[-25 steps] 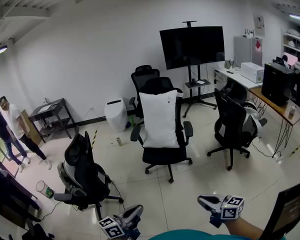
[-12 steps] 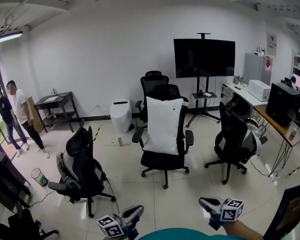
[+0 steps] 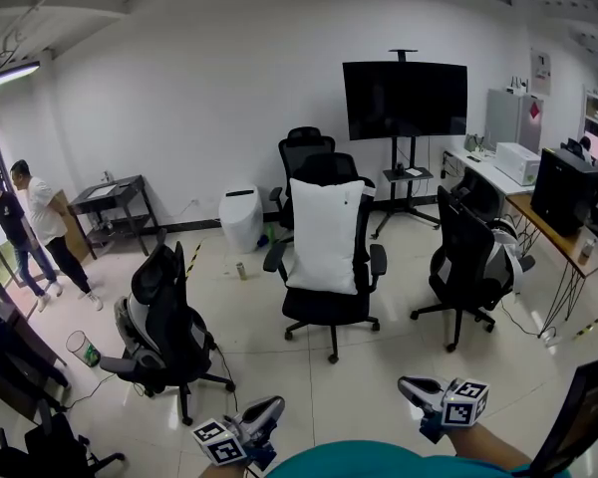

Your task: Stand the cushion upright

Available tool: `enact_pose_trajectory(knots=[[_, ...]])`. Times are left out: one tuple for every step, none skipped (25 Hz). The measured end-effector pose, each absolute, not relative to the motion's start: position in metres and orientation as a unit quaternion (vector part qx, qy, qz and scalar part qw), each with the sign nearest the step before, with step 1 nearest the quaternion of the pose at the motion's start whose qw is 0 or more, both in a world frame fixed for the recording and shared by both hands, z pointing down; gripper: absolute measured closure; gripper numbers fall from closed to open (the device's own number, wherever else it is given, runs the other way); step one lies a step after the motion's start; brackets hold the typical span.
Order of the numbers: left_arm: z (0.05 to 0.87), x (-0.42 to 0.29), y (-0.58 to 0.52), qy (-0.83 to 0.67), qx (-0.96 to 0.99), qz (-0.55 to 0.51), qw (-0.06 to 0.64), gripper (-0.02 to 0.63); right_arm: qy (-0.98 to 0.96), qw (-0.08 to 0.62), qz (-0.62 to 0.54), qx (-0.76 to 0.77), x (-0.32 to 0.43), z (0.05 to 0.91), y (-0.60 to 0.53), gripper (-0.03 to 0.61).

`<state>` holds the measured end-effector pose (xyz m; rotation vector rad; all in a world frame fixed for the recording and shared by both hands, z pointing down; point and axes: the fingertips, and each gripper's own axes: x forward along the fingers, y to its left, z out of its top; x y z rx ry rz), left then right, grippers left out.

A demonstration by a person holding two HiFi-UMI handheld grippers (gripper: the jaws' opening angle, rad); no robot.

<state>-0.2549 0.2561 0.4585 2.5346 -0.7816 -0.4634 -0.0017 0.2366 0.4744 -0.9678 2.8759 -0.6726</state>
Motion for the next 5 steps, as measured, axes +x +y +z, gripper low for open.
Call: enact_pose_trajectory(knots=[[0.4582,-0.2552,0.2551,-0.283,0.918,-0.168,0.223,0.603,0.925,0.017,-0.216,-0.311,-0.0022,0.4739,0.2364,0.578],[0.4577,-0.2556,0.2542,-0.283,0.918,-0.168,0.222,0.603,0.925,0.018,-0.216,-0.312,-0.0028,0.4734,0.236,0.578],[0.4572,-0.2561,0.2533,-0.283,0.918,-0.168,0.222,0.603,0.925,0.019,-0.216,-0.312,-0.0036,0.473,0.2357,0.578],[0.4568,-0.2567,0.2526,-0.282,0.918,-0.169,0.221,0.603,0.925,0.019,-0.215,-0.312,-0.0046,0.4725,0.2354,0.578],[0.4564,-0.2574,0.2519,-0.282,0.919,-0.169,0.22,0.603,0.925,0.02,-0.214,-0.312,-0.0058,0.4721,0.2351,0.578]])
